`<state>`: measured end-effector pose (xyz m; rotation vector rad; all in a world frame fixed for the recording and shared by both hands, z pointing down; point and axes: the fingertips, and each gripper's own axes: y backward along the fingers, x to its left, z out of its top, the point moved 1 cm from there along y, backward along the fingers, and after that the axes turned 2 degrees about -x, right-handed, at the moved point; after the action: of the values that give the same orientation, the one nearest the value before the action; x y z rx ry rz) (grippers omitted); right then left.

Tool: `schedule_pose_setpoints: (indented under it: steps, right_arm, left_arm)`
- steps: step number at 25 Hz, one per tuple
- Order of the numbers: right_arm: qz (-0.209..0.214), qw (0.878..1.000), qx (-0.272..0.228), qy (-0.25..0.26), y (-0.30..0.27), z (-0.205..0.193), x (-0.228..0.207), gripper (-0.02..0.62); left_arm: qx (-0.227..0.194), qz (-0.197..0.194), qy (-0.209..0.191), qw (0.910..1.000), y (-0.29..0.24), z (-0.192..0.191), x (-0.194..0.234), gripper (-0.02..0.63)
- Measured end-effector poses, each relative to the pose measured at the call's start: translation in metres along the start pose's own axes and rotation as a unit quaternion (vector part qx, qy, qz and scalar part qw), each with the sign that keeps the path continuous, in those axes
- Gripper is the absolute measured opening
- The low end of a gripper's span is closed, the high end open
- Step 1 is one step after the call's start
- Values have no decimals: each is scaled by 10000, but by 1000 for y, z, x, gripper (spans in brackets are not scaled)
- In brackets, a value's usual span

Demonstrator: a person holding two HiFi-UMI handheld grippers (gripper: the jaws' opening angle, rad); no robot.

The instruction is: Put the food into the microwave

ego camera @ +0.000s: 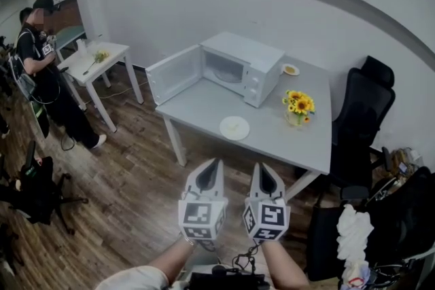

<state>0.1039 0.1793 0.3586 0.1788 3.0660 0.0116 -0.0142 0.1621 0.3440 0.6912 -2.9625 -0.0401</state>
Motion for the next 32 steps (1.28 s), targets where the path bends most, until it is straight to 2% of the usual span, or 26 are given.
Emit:
schedule_pose_setpoints:
  steps: [6, 15, 32]
  right_arm:
    - [83, 10000, 45, -13, -31, -8, -8, 5]
    - [-87, 9999, 59, -46, -103, -18, -19, 6]
    - [-343, 9993, -41, 152, -271, 6, -31, 6]
  left_arm:
    - [39, 28, -6, 10000, -30, -8, 10, 9]
    - [36, -17, -78, 10000, -95, -16, 49, 9]
    - [145, -287, 70, 9995, -249, -6, 128, 9]
